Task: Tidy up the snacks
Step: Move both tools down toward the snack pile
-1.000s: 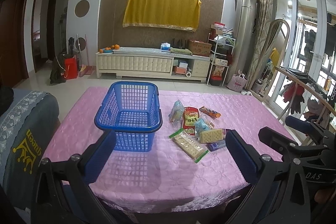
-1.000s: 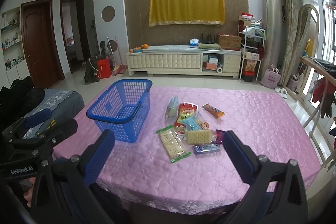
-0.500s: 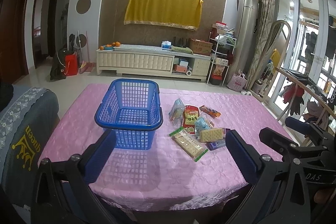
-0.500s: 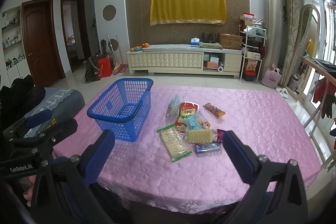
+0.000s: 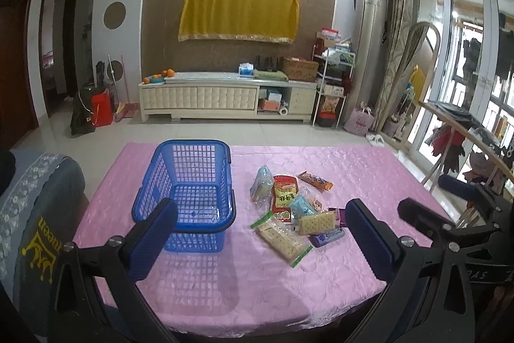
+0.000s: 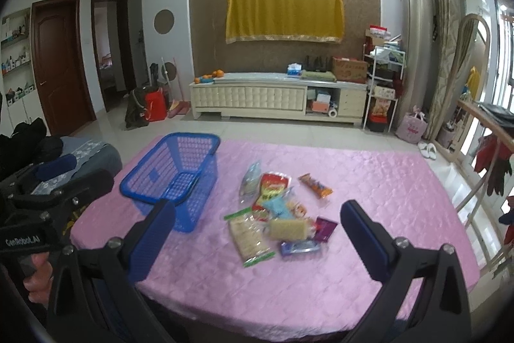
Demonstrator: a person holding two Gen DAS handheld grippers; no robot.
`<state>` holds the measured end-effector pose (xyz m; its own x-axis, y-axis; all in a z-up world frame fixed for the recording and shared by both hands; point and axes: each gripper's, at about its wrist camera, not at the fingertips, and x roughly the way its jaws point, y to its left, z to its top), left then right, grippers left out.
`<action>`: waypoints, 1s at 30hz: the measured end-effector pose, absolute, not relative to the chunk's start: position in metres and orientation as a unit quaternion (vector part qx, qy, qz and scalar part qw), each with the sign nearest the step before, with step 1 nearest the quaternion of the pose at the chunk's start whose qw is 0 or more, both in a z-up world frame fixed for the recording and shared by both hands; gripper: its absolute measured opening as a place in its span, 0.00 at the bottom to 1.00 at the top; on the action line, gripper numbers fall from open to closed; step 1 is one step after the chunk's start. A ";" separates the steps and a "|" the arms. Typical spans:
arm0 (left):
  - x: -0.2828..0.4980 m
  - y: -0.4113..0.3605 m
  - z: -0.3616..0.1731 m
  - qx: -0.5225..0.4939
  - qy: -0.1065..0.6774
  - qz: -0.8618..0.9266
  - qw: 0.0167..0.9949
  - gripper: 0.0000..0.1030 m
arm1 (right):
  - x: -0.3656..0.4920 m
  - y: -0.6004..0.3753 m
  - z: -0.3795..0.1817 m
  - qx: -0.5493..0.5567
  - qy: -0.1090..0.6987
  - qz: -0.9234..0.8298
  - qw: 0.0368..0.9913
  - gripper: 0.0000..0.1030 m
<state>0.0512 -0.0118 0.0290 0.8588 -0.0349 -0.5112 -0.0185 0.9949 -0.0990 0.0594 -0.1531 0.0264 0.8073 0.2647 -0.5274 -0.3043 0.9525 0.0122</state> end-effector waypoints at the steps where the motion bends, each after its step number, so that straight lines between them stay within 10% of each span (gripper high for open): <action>1: 0.059 -0.015 0.029 -0.048 0.273 -0.002 0.961 1.00 | 0.064 -0.156 0.027 -0.034 0.269 0.148 0.951 1.00; 30: 0.223 -0.097 -0.091 -0.019 0.453 -0.094 0.886 1.00 | 0.194 -0.246 -0.084 -0.018 0.402 0.132 0.906 1.00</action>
